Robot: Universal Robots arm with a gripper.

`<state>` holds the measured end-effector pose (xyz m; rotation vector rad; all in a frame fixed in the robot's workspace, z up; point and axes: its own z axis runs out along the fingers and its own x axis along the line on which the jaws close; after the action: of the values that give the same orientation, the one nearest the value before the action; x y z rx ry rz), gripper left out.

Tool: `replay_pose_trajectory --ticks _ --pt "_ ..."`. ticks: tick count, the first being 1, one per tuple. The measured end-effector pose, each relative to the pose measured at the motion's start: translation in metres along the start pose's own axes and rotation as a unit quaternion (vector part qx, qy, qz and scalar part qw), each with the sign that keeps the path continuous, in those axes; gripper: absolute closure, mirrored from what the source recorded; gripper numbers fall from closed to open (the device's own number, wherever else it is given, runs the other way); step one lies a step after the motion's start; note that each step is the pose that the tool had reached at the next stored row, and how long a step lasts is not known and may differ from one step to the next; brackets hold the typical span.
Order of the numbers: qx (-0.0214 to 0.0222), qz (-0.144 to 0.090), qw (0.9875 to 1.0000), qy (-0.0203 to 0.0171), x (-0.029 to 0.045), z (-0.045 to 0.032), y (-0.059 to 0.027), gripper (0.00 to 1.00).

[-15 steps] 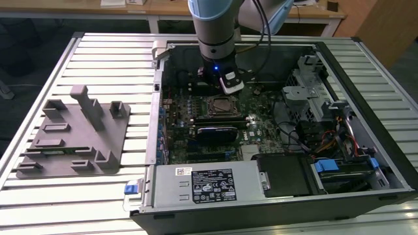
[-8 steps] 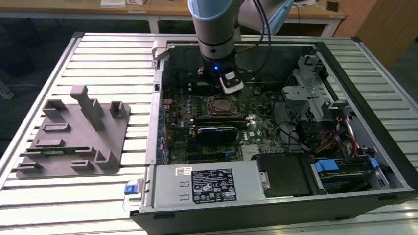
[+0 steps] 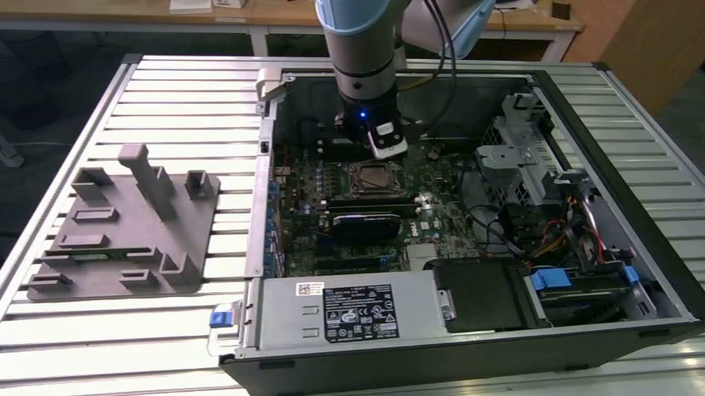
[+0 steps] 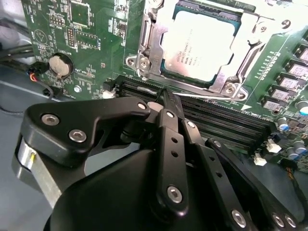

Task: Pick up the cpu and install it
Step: 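Install the first cpu locking lever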

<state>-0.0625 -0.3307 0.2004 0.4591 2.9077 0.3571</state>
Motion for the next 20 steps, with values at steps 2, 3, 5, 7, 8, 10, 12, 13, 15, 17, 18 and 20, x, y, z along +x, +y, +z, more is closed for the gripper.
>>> replay_pose_trajectory --ticks 2,3,5,7,8,10,12,13,15,17,18,20 --pt "0.0004 0.003 1.0000 -0.0007 0.0001 0.0007 -0.0002 0.89" --pt "0.0006 0.004 1.0000 -0.0010 0.0001 0.0012 -0.0003 0.89" --pt "0.0009 0.006 1.0000 -0.0015 0.0001 0.0021 -0.0006 0.89" --pt "0.0011 0.008 1.0000 -0.0021 -0.0003 0.0031 -0.0007 0.89" --pt "0.0014 0.009 1.0000 -0.0025 -0.0008 0.0036 -0.0007 0.89" --pt "0.0018 0.012 0.9999 -0.0033 -0.0019 0.0047 -0.0006 0.89" --pt "0.0022 0.015 0.9999 -0.0041 -0.0030 0.0058 -0.0004 0.89" --pt "0.0024 0.016 0.9999 -0.0045 -0.0035 0.0063 -0.0004 0.89" --pt "0.0028 0.020 0.9998 -0.0053 -0.0045 0.0073 -0.0002 0.89" --pt "0.0035 0.023 0.9997 -0.0061 -0.0055 0.0083 -0.0002 0.89" --pt "0.0038 0.024 0.9997 -0.0065 -0.0060 0.0087 -0.0002 0.89" --pt "0.0042 0.027 0.9996 -0.0074 -0.0069 0.0097 -0.0001 0.89"
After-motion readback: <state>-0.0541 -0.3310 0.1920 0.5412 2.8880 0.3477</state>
